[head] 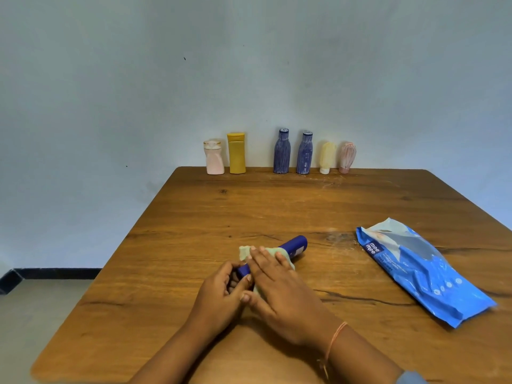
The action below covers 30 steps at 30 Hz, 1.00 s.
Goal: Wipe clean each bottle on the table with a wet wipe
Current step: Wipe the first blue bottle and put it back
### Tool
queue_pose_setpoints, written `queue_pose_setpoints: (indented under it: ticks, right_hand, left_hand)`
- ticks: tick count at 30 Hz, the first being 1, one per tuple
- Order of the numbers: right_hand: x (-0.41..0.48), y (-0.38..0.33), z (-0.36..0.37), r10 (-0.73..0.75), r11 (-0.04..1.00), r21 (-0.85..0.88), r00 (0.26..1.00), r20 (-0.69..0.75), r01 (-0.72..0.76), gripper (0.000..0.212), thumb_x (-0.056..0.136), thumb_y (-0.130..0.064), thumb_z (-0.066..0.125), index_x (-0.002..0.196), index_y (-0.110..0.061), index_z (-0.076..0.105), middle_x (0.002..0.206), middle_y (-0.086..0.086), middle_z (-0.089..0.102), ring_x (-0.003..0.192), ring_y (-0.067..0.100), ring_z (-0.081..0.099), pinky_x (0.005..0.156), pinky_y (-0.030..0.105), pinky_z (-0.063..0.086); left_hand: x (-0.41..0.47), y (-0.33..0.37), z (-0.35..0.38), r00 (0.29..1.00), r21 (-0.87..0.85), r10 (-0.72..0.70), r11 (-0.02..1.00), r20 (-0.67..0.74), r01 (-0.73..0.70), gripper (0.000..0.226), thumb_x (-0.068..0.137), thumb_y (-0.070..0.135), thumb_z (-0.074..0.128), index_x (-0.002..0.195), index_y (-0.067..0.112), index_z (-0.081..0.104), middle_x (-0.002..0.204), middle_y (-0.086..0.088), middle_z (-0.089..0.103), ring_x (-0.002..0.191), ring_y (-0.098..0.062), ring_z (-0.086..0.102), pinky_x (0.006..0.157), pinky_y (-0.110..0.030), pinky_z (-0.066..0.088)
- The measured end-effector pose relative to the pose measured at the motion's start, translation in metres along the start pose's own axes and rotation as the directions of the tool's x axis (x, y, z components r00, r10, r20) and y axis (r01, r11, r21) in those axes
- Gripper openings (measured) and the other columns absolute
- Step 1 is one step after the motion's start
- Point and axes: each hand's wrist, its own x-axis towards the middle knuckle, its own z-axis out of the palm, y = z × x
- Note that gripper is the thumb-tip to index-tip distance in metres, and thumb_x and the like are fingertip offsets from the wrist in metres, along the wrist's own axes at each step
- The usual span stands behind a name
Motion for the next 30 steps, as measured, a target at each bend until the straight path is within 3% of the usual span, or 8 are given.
queue_pose_setpoints:
  ticks: [3,6,10,14,17,21,26,30]
  right_hand:
    - [0.002,0.023,-0.007,0.098,0.995,0.037,0.992,-0.081,-0.095,0.101,0.066,-0.078,-0.02,0.148,-0.023,0.001,0.156,-0.009,-0.003,0.137,-0.003,-0.014,0.109,0.019,-0.013]
    - [0.005,0.035,-0.01,0.157,0.987,0.052,0.982,-0.11,-0.152,0.104,0.065,-0.079,-0.02,0.149,-0.022,0.005,0.157,-0.007,0.004,0.14,0.0,-0.007,0.111,0.021,-0.01]
    - [0.007,0.029,-0.004,0.181,0.983,0.022,0.977,-0.113,-0.18,0.088,0.075,-0.071,-0.008,0.148,-0.022,0.0,0.157,-0.007,-0.002,0.14,0.002,-0.011,0.112,0.024,-0.012]
    - [0.007,0.02,0.001,0.189,0.981,-0.018,0.976,-0.105,-0.192,0.087,0.073,-0.071,-0.009,0.148,-0.028,-0.001,0.157,-0.006,-0.003,0.141,0.006,-0.014,0.115,0.033,-0.013]
    - [0.007,0.009,0.001,0.181,0.983,0.014,0.976,-0.119,-0.181,0.092,0.071,-0.072,-0.008,0.148,-0.027,0.01,0.155,-0.003,0.01,0.143,0.011,-0.007,0.113,0.03,-0.013]
    - [0.009,-0.012,0.01,-0.015,1.0,-0.013,0.996,-0.086,0.013,0.093,0.076,-0.073,-0.005,0.148,-0.019,0.018,0.153,0.003,0.02,0.143,0.015,0.004,0.115,0.03,-0.008]
    - [0.003,0.0,0.016,-0.036,0.998,-0.045,0.997,-0.069,0.032,0.093,0.077,-0.075,-0.007,0.149,-0.018,0.004,0.157,-0.001,0.002,0.142,0.008,-0.011,0.11,0.03,-0.018]
    - [0.0,0.04,0.008,0.203,0.979,-0.009,0.976,-0.076,-0.204,0.109,0.061,-0.08,-0.024,0.148,-0.018,-0.005,0.156,-0.003,-0.011,0.135,0.001,-0.019,0.109,0.022,-0.013]
  left_hand:
    - [0.002,0.0,0.0,1.0,-0.032,-0.018,0.999,-0.009,0.017,0.006,0.089,0.02,0.059,0.09,0.025,0.061,0.074,-0.002,0.065,0.066,-0.01,0.058,0.063,-0.026,0.047]
    - [0.003,0.0,0.0,0.998,-0.073,-0.061,0.995,0.015,0.062,0.012,0.092,0.023,0.054,0.084,0.021,0.062,0.064,-0.003,0.064,0.058,-0.011,0.058,0.057,-0.027,0.047]
    - [0.002,0.0,-0.001,0.998,-0.055,-0.047,0.997,-0.033,0.045,0.017,0.081,0.038,0.058,0.094,0.029,0.064,0.084,0.001,0.069,0.076,-0.015,0.065,0.071,-0.035,0.054]
    - [0.001,0.004,-0.001,0.999,-0.037,-0.045,0.998,-0.021,0.044,0.03,0.079,0.009,0.069,0.1,0.027,0.058,0.096,0.012,0.065,0.081,0.004,0.064,0.07,-0.011,0.051]
    - [0.0,0.007,0.0,0.999,-0.027,-0.014,1.0,-0.049,0.013,0.032,0.077,0.001,0.07,0.095,0.025,0.058,0.085,0.009,0.065,0.068,0.006,0.061,0.063,-0.007,0.047]
    - [0.0,0.005,-0.001,0.998,-0.106,-0.033,0.994,-0.052,0.027,0.031,0.078,-0.011,0.062,0.094,0.013,0.049,0.07,0.003,0.062,0.056,0.004,0.059,0.054,-0.008,0.045]
    - [0.004,-0.004,0.001,0.992,-0.152,-0.074,0.987,-0.102,0.058,0.033,0.076,-0.006,0.068,0.094,0.013,0.047,0.069,-0.005,0.064,0.057,-0.012,0.055,0.053,-0.018,0.046]
    - [0.008,-0.006,0.002,0.991,-0.159,-0.085,0.985,-0.105,0.068,0.032,0.075,0.003,0.072,0.09,0.021,0.05,0.066,-0.006,0.06,0.054,-0.016,0.053,0.053,-0.026,0.044]
